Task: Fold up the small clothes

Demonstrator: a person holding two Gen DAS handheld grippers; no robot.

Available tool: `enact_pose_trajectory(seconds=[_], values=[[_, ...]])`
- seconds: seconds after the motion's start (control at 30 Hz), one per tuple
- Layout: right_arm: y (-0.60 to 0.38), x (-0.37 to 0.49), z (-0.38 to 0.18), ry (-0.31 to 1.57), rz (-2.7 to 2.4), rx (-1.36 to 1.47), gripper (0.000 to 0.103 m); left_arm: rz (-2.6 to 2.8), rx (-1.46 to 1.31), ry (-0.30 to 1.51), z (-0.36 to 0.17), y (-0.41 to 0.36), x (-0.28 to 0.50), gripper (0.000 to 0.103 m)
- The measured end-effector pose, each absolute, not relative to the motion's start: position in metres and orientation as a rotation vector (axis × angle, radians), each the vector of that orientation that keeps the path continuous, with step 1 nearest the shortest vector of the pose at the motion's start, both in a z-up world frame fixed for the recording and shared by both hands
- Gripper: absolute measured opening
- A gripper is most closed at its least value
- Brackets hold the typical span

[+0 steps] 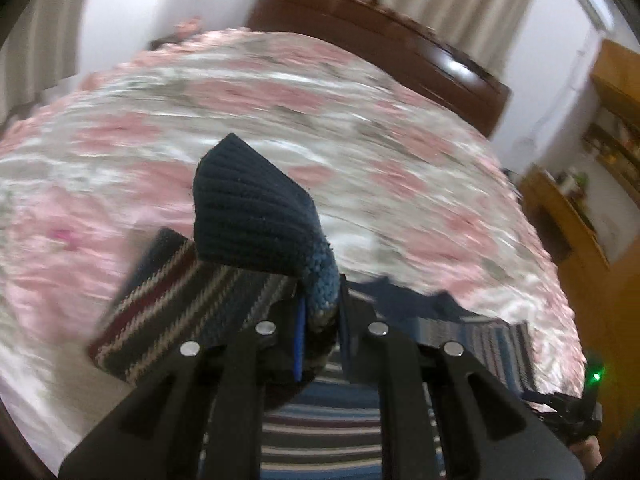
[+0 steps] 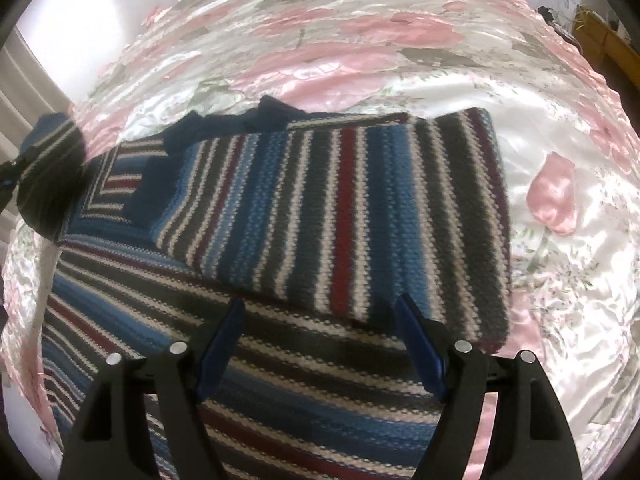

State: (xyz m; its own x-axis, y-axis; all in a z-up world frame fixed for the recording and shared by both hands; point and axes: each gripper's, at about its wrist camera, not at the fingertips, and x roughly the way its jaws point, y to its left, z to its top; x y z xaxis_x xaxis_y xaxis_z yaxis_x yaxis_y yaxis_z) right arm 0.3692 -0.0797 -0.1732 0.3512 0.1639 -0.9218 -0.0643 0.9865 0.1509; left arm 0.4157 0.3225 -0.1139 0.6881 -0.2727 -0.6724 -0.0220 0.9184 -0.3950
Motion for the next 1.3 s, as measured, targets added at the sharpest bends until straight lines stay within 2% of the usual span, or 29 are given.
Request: enact_pose_trajectory(seconds=[0.17,0.43,0.57,0.6,0.63,0.7,0.73,0.87,1.0,1.23,1.3], values=[[-0.091,0.369,-0.175,1.196,0.142,0.108,0.078,-0.249,-0.382,0.848,-0.135,0.243,0.422,0.012],[-0.104,0.371,-0.187,1.212,0.141,0.14,0.078,-0.297,-0.341,0.97,-0.193,0.166,0.421,0.012],[-0.103,0.372,-0.191,1.226,0.136,0.139,0.078,-0.326,-0.3,1.063,-0.222,0.149,0.415,0.019],[-0.103,0.372,-0.191,1.228,0.135,0.138,0.078,-0.333,-0.292,1.075,-0.225,0.147,0.411,0.025],[-0.103,0.371,-0.191,1.232,0.134,0.135,0.078,-0.353,-0.285,1.076,-0.222,0.15,0.404,0.027],[-0.1,0.372,-0.189,1.24,0.129,0.123,0.078,-0.385,-0.284,1.078,-0.211,0.155,0.394,0.047],[-0.098,0.373,-0.188,1.244,0.126,0.116,0.078,-0.403,-0.286,1.072,-0.201,0.166,0.385,0.05],[-0.079,0.38,-0.177,1.247,0.165,0.116,0.078,-0.344,-0.251,1.038,-0.172,0.216,0.371,0.054],[-0.05,0.4,-0.164,1.242,0.223,0.131,0.079,-0.138,-0.155,1.003,-0.158,0.27,0.39,0.054],[-0.032,0.434,-0.192,1.356,0.226,0.255,0.081,-0.033,-0.087,1.107,-0.191,0.303,0.417,0.054],[-0.029,0.437,-0.205,1.395,0.226,0.273,0.074,-0.031,-0.102,1.095,-0.195,0.309,0.414,0.054]])
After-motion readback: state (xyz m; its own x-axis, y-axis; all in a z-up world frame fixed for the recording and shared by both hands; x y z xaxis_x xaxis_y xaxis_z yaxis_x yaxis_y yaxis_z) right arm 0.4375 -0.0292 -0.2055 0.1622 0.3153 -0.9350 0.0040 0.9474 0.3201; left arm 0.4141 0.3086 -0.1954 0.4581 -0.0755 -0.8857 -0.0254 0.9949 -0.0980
